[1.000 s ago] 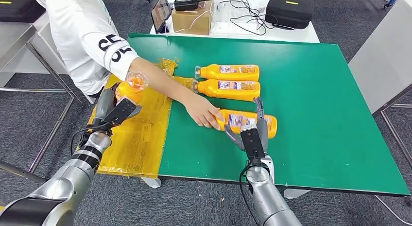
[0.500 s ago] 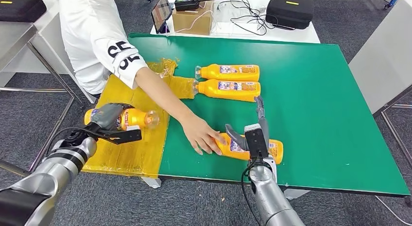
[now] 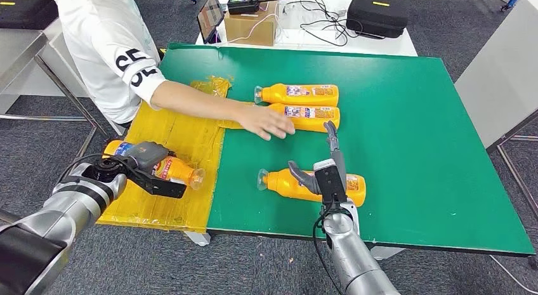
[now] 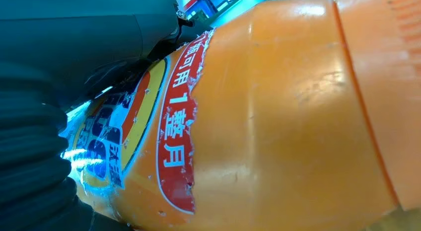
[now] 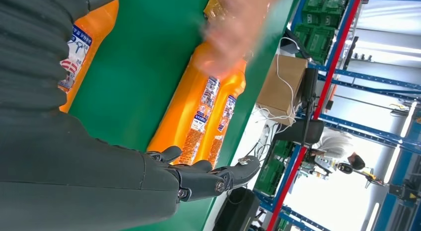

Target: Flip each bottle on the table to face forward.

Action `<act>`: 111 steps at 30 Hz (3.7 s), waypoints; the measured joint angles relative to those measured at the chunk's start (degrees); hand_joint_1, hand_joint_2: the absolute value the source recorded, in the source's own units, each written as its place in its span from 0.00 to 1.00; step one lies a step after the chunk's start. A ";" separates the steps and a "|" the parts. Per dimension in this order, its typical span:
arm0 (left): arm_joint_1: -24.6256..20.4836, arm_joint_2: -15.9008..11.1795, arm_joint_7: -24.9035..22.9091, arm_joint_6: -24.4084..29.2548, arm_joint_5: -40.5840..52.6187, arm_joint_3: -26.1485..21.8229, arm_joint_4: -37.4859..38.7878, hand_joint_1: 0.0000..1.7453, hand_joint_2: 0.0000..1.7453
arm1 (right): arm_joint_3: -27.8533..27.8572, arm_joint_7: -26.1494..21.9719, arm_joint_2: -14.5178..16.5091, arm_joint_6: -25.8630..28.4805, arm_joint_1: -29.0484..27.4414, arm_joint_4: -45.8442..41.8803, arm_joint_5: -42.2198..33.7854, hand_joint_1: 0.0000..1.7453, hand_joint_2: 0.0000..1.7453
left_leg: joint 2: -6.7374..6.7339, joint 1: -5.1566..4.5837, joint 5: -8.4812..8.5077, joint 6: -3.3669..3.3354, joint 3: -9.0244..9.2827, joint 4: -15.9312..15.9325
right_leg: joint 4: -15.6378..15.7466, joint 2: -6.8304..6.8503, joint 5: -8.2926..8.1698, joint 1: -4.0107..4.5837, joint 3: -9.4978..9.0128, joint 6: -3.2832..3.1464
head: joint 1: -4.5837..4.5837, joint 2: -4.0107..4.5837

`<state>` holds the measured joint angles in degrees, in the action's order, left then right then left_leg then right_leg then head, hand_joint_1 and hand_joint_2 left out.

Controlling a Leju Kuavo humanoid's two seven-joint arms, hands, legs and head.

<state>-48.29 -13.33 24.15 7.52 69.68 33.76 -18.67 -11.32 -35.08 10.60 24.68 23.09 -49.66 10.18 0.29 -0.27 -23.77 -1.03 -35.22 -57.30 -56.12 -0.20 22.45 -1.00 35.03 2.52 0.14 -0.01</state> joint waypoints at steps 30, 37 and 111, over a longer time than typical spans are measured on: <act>2.61 3.97 3.54 7.61 -8.55 -1.02 1.36 0.00 1.00 | -3.58 2.73 0.33 -1.45 4.77 6.92 5.21 0.00 1.00 | 0.31 -0.03 0.12 -0.03 0.25 0.00 | 0.01 0.25 0.00 -0.03 -0.34 0.00 | 0.00 0.00; 6.81 5.70 12.46 16.44 -19.92 -7.71 0.38 0.00 1.00 | -5.96 4.46 0.14 -0.21 6.47 11.72 10.19 0.00 1.00 | 0.26 -0.02 0.11 -0.02 0.09 0.00 | 0.01 0.24 0.00 -0.01 -0.13 0.00 | 0.01 0.00; 15.06 20.41 15.72 -6.34 -57.60 -30.62 -15.12 0.00 1.00 | -4.10 15.30 -5.58 -1.91 5.09 12.21 27.21 1.00 1.00 | -0.04 0.00 0.18 -0.02 0.40 0.00 | 0.08 -0.15 -0.25 0.01 -0.36 -0.01 | 0.02 0.01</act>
<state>-33.22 7.08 39.86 1.18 12.08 3.14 -33.80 -15.41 -19.78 5.02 22.77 28.18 -37.45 37.39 0.24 -0.27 -23.60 -1.05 -34.82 -57.30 -56.03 -0.35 22.20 -0.99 34.67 2.51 0.16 0.00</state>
